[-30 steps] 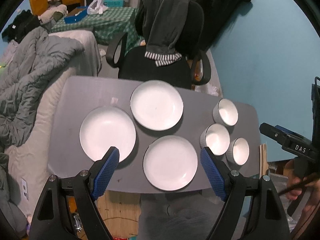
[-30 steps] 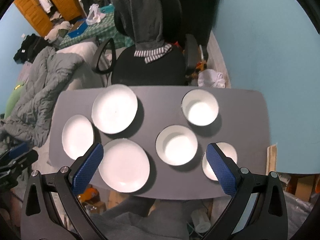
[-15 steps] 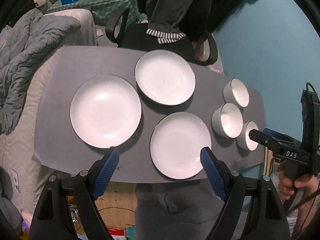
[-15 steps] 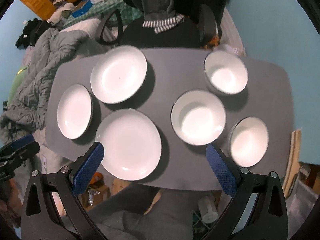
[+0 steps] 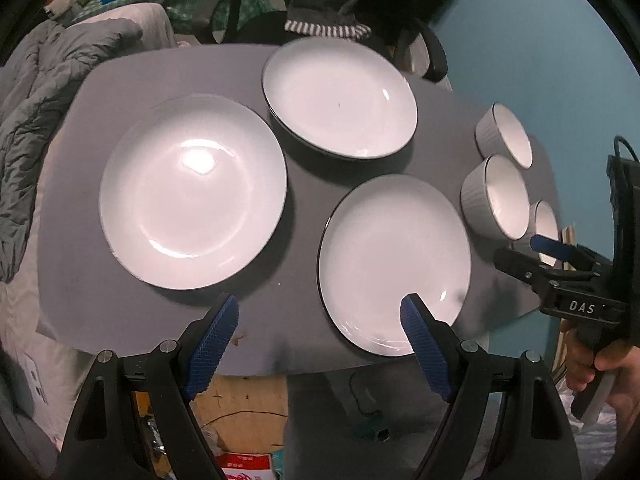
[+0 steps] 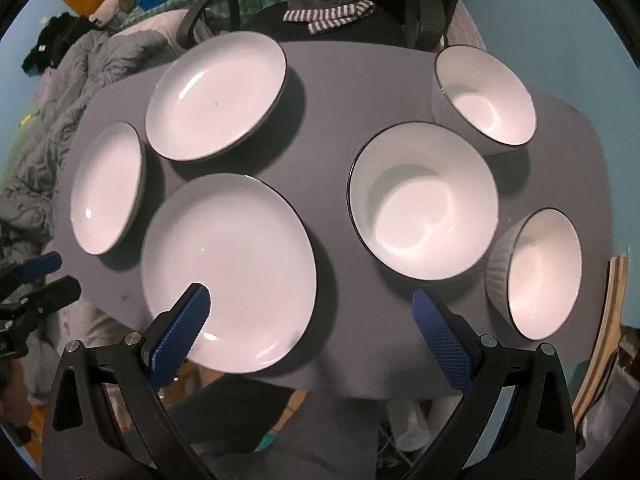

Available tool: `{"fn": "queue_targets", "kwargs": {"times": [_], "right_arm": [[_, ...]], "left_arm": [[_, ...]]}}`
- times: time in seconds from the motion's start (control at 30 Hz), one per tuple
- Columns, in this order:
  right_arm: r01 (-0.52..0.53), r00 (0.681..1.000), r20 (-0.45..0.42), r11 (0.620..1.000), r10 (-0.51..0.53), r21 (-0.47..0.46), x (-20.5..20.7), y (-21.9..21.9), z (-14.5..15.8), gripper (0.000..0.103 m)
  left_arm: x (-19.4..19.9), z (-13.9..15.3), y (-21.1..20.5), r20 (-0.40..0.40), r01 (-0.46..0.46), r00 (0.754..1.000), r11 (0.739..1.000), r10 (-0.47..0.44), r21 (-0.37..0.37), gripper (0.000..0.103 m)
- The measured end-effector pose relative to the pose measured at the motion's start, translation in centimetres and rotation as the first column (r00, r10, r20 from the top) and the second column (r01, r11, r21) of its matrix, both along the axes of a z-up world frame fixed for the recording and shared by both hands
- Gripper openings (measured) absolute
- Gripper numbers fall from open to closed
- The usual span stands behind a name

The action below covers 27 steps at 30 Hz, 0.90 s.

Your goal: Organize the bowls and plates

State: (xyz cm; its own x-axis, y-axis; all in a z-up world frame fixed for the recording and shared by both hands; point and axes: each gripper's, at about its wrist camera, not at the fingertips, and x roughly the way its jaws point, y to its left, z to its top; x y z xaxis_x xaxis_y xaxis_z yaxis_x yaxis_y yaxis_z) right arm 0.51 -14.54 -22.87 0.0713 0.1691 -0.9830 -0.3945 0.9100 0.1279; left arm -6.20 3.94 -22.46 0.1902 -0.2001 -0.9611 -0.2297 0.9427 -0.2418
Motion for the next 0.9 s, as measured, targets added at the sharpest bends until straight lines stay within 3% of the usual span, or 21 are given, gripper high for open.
{"fn": "queue_targets", "kwargs": {"times": [0.23, 0.5, 0.77, 0.9], "right_arm": [[0.017, 0.998, -0.058, 1.0, -0.017, -0.003, -0.2, -0.5, -3.5, 0.097], [0.017, 0.997, -0.076, 1.0, -0.018, -0.006, -0.2, -0.7, -5.1, 0.092], [0.032, 0.996, -0.079, 0.999, -0.031, 0.006, -0.6, -0.6, -5.0, 0.077], [0.051, 0.995, -0.082, 0.998, -0.049, 0.028, -0.2, -0.7, -4.7, 0.064]], "left_arm": [[0.1, -2.9, -1.1, -0.013, 0.044, 0.999, 0.999, -0.043, 0.026, 0.084], [0.3, -5.7, -1.3, -0.036, 0.037, 0.999, 0.999, -0.037, -0.006, 0.084], [0.8, -6.8, -0.8, -0.052, 0.037, 0.998, 0.999, -0.039, -0.034, 0.084], [1.4, -7.2, -1.3, -0.062, 0.043, 0.997, 0.998, -0.045, -0.038, 0.076]]}}
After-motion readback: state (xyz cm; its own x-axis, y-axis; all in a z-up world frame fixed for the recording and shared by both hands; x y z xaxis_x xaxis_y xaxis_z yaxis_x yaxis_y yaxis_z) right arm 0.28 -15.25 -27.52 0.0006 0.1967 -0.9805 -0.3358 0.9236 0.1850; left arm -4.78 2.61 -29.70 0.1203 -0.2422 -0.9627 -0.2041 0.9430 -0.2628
